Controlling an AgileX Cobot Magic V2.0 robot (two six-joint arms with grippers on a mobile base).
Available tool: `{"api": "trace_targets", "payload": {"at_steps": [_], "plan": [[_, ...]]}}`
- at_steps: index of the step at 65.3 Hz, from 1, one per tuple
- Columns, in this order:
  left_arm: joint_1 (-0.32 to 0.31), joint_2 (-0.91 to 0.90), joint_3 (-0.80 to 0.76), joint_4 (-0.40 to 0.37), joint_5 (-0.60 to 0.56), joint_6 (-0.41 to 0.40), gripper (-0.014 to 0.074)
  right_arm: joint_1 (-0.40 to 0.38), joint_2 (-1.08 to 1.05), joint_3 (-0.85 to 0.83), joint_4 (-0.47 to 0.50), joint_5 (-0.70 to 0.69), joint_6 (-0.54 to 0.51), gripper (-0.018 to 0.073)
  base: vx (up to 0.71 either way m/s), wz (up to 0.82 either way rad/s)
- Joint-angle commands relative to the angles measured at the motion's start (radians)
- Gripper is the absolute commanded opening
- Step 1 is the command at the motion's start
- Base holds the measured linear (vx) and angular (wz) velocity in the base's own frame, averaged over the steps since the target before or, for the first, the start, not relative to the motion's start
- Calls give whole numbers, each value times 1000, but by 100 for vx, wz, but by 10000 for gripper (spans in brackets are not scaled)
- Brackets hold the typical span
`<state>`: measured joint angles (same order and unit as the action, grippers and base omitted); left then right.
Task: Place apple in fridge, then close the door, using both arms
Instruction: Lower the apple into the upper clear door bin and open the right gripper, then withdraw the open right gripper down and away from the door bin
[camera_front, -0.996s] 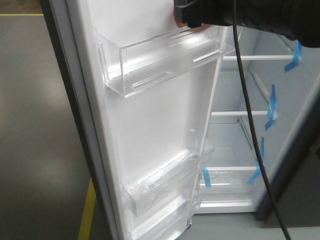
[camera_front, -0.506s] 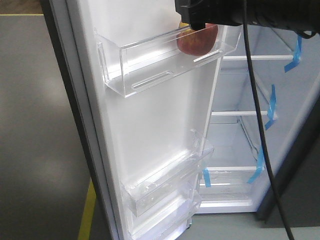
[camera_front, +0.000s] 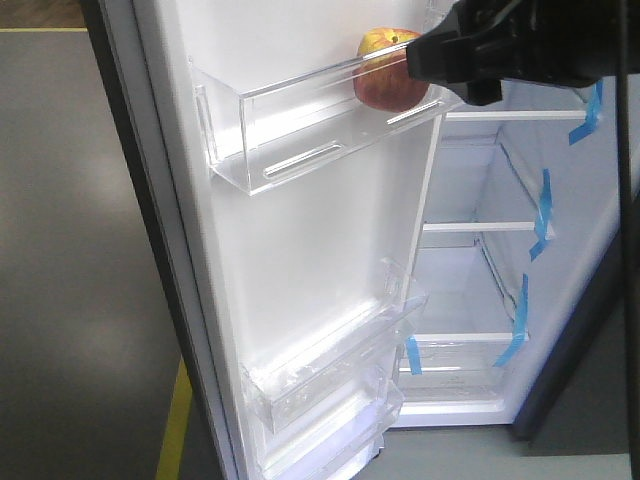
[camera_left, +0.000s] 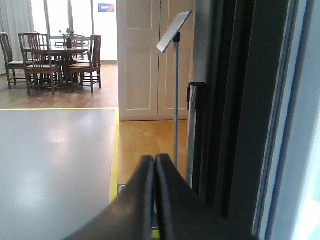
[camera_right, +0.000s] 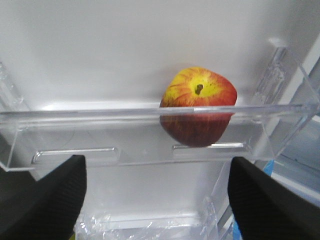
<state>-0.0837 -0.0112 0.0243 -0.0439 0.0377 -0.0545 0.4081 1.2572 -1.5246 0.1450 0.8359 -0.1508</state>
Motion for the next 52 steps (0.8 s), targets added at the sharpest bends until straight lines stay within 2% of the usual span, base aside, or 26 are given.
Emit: {"api": "trace_targets", "payload": {"at_steps": [1,28,43,52], "plan": [[-6,-14,28,-8,-73,-3,-6,2,-72,47,6,-40,18,510,0,0],[-6,-14,28,-8,-73,-3,-6,2,-393,550,6,-69,32,406,0,0],[-6,-14,28,-8,-73,-3,-6,2,-612,729,11,-13,39,398,0,0],[-6,-14,28,-8,-73,-3,-6,2,-745,798,48,40,39,398,0,0]]}}
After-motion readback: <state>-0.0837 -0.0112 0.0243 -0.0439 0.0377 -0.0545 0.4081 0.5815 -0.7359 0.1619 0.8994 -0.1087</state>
